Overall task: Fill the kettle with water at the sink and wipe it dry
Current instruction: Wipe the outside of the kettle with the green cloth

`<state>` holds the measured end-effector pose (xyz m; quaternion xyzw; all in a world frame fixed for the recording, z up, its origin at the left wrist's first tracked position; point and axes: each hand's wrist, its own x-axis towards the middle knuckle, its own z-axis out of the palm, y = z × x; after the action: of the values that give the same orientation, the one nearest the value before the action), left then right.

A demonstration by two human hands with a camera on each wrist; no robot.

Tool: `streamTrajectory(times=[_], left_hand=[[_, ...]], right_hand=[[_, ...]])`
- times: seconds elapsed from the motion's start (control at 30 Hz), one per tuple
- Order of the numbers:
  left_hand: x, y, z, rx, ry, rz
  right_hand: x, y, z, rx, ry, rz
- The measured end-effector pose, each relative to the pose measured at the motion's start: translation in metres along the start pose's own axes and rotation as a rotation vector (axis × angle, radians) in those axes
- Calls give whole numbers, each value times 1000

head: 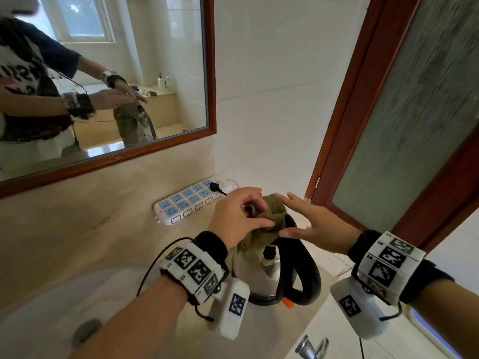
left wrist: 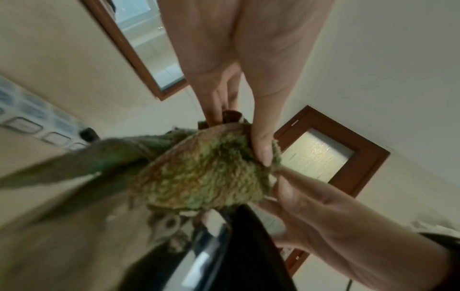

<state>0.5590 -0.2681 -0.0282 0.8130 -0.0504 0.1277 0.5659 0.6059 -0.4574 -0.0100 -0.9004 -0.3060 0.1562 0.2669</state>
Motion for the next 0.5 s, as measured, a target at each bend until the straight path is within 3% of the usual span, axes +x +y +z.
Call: streamTrajectory(times=[0.1,0.23,0.33,0.43,0.5], left_hand=[[7,11,24,-36,13,-50],[7,13,25,-159,-37,-136],[0,9,5,99,7,-31],[-9,1,1,451,-130,75],[-10,-4,6,549,-186,69]], right_hand=[[0,3,-9,90,104,-20],[1,15,-3,60,12,-61],[4,25,1,96,104,-97],[7,49,3,142,220,-71],[8,66,10,141,230,-10]])
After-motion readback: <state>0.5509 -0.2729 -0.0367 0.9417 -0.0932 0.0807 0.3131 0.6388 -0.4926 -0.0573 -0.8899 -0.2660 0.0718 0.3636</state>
